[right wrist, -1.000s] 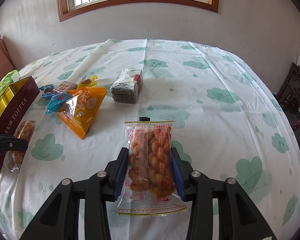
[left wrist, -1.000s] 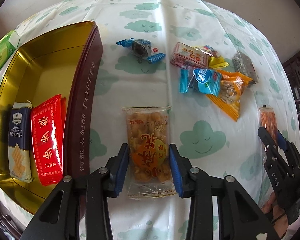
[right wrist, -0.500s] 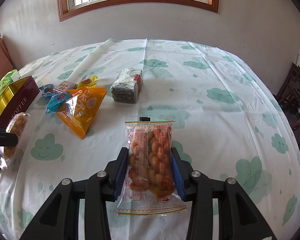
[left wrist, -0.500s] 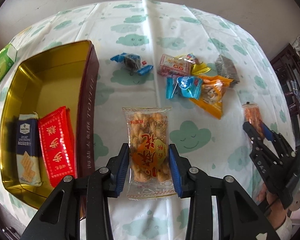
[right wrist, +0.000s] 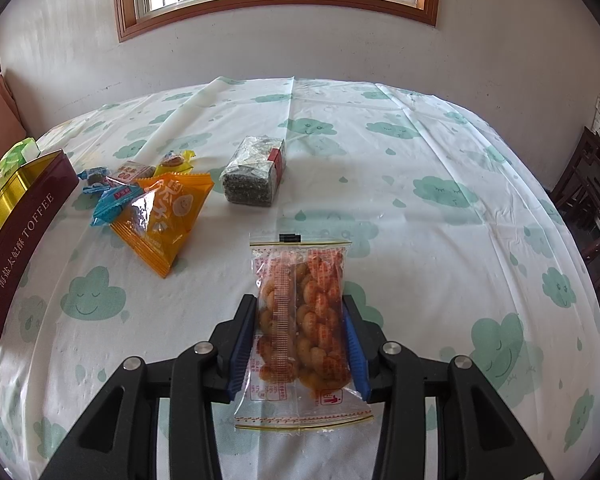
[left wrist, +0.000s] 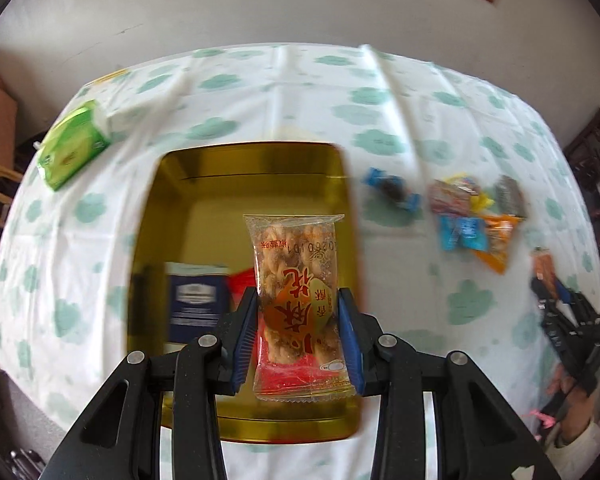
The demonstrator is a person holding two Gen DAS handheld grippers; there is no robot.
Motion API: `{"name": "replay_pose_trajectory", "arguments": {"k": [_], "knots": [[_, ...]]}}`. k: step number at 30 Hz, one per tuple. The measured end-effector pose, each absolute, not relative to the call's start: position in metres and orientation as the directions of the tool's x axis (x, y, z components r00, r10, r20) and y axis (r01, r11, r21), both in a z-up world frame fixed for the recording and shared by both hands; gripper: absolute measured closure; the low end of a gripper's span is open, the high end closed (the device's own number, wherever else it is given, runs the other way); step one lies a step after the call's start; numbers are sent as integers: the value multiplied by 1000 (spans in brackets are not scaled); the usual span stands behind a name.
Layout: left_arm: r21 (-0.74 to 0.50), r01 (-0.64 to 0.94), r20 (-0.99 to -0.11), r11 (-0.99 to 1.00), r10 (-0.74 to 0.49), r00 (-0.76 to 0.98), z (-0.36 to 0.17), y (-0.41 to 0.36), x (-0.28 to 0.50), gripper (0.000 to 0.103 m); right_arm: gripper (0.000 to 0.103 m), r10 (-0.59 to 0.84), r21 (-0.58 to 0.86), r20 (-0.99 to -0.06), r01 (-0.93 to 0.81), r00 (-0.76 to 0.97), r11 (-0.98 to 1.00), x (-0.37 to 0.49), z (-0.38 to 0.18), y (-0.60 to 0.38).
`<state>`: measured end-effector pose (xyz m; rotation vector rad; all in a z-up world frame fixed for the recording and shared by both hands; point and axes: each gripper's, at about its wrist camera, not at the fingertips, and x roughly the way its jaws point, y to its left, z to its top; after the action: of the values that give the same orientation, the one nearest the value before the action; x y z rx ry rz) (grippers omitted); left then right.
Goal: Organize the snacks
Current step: 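Lower the pastry bag into the tin and open the left gripper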
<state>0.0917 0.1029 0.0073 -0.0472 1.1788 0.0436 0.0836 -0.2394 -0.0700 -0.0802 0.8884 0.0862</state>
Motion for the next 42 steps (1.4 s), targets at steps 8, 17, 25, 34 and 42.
{"name": "replay_pose_trajectory", "arguments": {"k": [8,17,25,34,42], "knots": [[37,-105,-945,994,69,320,-23,147,87,68,60,42,-34,-777,-108,628,994,84,-70,-239],[77,-98,-954,992,102,283,-42,166,79,68,60,42,-34,-778,-108,627,994,84,-70,-239],[71,-100,-958,992,96,272,-49,174,75,66,60,42,-34,-778,-109,627,994,83,-70,-239],[45,-113,-955,993,76,287,-46,177,72,61,60,41,-38,-779,-113,626,993,83,-70,-239],[26,-94,-934,995,58,352,-32,172,60,50,60,39,-37,-825,-123,564,992,95,-68,-238]]}}
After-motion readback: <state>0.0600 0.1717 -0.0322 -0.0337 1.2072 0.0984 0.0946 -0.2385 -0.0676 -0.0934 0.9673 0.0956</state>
